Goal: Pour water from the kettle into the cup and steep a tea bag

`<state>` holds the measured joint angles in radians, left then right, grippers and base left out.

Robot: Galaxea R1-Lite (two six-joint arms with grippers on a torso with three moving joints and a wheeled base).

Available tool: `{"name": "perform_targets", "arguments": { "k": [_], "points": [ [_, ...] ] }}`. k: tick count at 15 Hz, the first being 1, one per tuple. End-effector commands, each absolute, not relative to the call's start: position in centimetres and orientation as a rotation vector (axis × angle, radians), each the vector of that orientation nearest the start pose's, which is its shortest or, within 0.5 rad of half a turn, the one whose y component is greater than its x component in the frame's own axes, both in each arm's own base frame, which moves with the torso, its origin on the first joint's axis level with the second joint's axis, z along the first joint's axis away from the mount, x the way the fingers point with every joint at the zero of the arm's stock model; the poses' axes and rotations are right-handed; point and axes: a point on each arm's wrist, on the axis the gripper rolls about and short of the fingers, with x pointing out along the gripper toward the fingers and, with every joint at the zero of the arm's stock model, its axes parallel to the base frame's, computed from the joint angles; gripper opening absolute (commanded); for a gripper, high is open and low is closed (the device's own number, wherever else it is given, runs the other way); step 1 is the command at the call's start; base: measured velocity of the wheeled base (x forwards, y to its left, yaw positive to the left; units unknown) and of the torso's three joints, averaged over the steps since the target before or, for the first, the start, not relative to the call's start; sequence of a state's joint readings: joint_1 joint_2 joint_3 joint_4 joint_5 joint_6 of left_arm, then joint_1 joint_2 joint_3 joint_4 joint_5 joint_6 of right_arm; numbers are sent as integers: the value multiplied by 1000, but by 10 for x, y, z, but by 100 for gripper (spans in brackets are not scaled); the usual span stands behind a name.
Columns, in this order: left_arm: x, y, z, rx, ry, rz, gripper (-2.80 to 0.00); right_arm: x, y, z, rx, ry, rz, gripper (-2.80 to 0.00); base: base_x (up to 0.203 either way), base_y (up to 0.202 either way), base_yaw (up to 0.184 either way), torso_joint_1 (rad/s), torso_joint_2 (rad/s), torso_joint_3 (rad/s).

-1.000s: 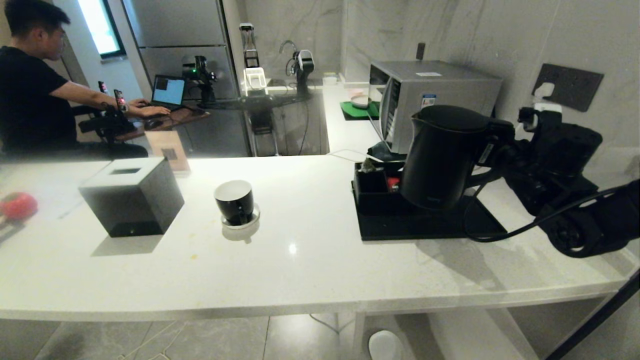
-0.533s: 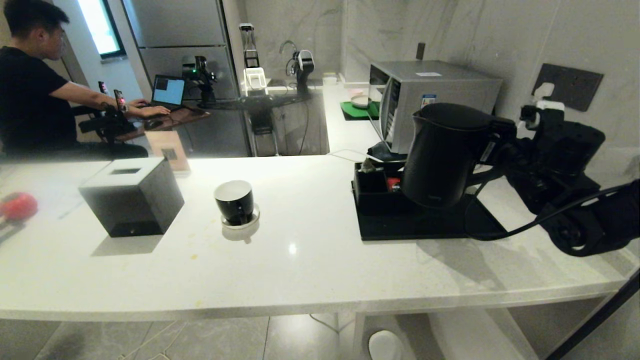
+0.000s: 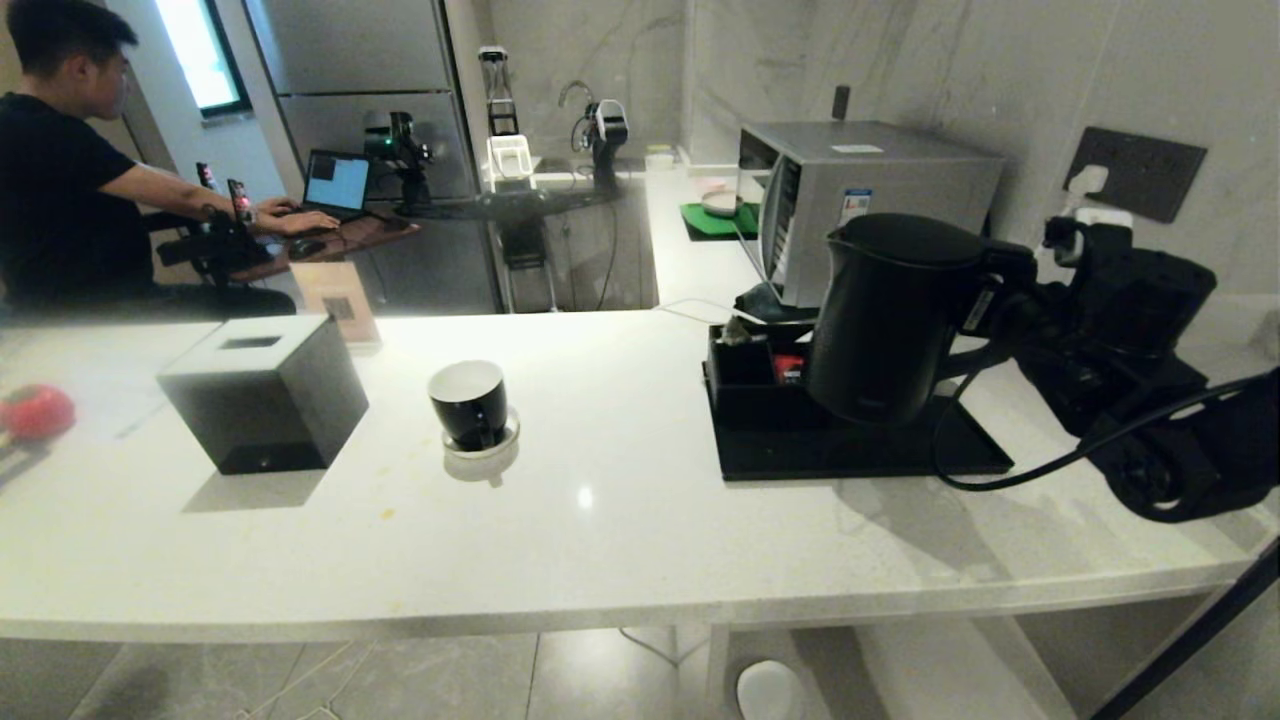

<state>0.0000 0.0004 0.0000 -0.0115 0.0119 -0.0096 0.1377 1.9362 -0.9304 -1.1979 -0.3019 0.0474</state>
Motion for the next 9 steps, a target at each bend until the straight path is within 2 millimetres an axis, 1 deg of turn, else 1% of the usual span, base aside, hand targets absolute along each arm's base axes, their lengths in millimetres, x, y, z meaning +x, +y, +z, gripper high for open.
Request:
{"name": "perform_targets", "arguments": {
  "k": [1, 3, 9],
  "points": [
    [-23, 0, 77, -9, -12, 12, -280, 357, 48, 197, 94, -205, -147, -280, 0, 0, 0, 0, 0, 0],
    [-23, 0, 77, -11, -12, 12, -280, 353, 50, 195, 92, -195, -139, -280, 0, 0, 0, 0, 0, 0],
    [-23, 0, 77, -11, -12, 12, -280, 337, 57, 197, 95, -185, -110, -280, 0, 0, 0, 0, 0, 0]
  ]
}}
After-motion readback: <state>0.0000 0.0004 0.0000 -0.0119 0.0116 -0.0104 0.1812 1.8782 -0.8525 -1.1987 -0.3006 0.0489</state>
